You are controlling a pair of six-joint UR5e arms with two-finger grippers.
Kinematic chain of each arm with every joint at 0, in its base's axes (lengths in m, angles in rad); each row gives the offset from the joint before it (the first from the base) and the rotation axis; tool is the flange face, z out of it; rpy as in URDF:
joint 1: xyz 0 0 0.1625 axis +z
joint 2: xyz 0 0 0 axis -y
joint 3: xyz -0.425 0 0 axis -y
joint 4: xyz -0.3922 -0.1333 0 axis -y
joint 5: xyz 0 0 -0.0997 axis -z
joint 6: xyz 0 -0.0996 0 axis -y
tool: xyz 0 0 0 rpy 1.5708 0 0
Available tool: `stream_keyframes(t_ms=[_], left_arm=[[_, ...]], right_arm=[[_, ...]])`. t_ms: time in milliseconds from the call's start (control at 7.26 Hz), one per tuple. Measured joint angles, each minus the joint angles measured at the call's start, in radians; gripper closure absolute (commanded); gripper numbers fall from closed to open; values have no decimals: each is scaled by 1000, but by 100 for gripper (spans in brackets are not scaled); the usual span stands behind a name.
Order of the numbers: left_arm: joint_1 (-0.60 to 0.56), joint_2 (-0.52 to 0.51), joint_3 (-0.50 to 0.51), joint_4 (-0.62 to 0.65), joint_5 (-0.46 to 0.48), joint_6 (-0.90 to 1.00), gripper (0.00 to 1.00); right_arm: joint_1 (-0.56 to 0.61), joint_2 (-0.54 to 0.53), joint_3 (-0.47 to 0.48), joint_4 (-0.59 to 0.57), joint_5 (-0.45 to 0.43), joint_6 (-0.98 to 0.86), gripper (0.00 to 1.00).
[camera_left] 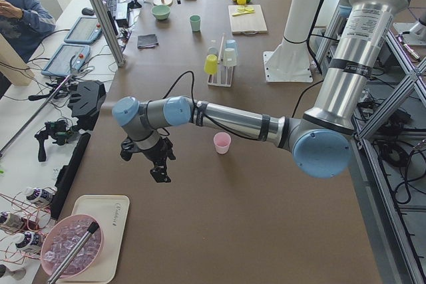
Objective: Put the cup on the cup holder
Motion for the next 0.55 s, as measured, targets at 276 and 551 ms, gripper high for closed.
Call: stream_keyframes(t_ms=[276,551], left_arm=[[61,-79,-40,228,47,1,2],[123,-131,-50,359,95,3,2]], right_arm=[[-13,108,-178,5,-1,-19,0],[-36,186,-347,6,5,-75,0]])
